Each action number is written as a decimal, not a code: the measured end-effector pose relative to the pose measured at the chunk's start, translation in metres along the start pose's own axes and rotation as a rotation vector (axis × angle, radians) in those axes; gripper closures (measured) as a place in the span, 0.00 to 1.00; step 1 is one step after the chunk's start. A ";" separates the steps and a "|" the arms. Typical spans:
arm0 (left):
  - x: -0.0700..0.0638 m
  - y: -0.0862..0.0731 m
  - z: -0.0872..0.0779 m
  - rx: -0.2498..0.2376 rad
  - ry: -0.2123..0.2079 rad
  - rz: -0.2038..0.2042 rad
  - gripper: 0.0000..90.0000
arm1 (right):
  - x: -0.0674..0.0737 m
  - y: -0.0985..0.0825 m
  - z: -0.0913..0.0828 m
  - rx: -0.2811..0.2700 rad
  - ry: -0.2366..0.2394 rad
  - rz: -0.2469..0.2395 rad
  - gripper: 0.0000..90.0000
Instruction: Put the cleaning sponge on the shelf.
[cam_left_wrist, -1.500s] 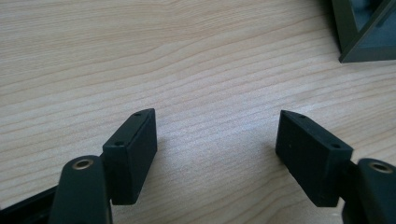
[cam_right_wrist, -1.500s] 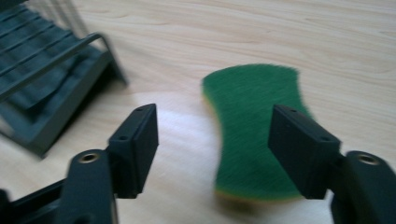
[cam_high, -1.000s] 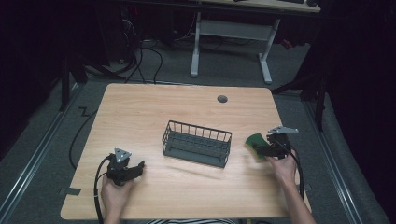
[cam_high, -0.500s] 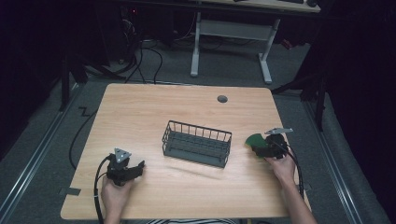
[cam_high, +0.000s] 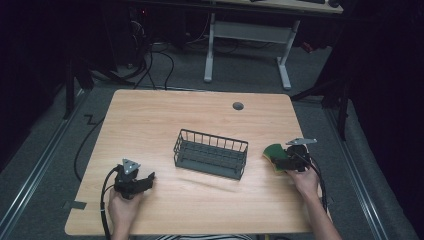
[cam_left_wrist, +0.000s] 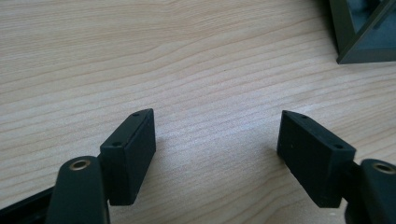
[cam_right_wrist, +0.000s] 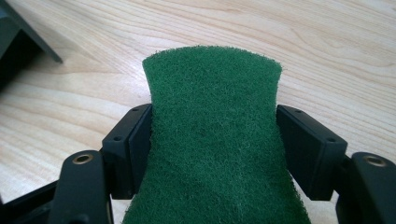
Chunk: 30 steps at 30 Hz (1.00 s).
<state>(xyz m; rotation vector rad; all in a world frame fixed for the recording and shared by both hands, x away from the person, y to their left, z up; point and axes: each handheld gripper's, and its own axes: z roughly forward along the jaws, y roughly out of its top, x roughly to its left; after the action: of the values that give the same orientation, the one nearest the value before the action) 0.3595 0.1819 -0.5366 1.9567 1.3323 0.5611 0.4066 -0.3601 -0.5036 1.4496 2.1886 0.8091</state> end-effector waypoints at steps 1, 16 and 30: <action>0.000 0.000 0.000 0.002 -0.001 0.002 0.32 | 0.000 0.000 -0.001 0.000 0.000 -0.003 0.34; -0.001 0.000 0.000 0.005 0.006 0.011 0.31 | 0.006 0.001 -0.014 -0.032 0.019 -0.016 0.34; -0.001 0.000 0.000 0.006 0.007 0.013 0.31 | 0.011 0.010 -0.032 -0.071 0.033 -0.034 0.34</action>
<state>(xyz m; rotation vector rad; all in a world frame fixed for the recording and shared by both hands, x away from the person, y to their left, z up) 0.3595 0.1808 -0.5366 1.9710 1.3279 0.5717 0.3897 -0.3554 -0.4728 1.3711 2.1793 0.8959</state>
